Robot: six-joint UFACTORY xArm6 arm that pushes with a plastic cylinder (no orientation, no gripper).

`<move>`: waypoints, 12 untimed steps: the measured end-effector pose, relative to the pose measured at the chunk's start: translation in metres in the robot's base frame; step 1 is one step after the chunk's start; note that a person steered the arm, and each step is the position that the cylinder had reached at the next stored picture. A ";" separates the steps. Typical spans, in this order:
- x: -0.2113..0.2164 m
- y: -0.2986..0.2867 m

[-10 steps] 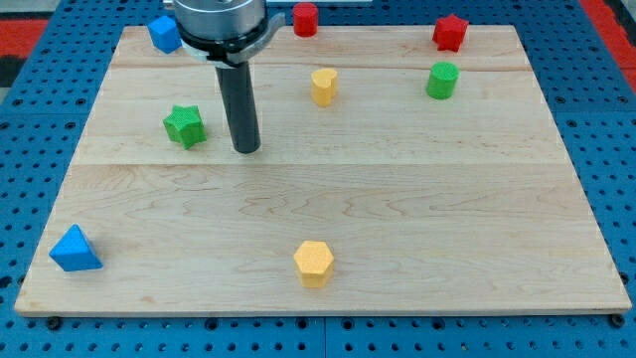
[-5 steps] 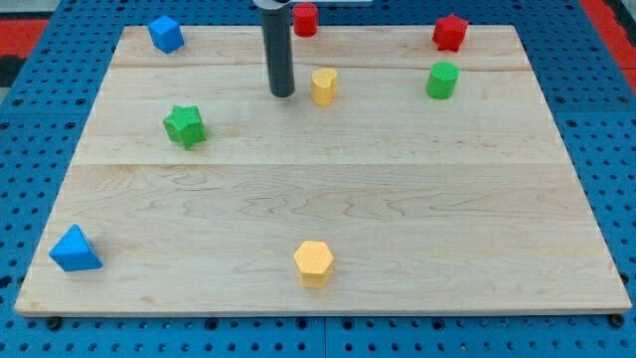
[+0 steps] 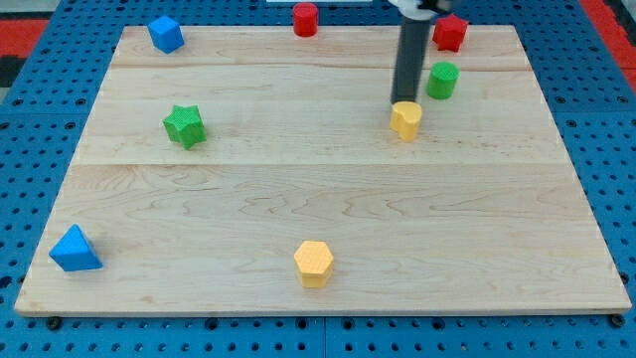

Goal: Push the yellow heart to the bottom right of the board

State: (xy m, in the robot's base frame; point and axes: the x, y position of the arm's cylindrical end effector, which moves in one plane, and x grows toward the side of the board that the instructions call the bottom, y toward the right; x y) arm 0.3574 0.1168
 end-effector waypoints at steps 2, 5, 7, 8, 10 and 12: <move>0.034 -0.002; 0.081 0.022; 0.097 0.036; 0.104 0.030; 0.125 0.005; 0.131 -0.016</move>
State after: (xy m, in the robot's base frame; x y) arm 0.4881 0.1011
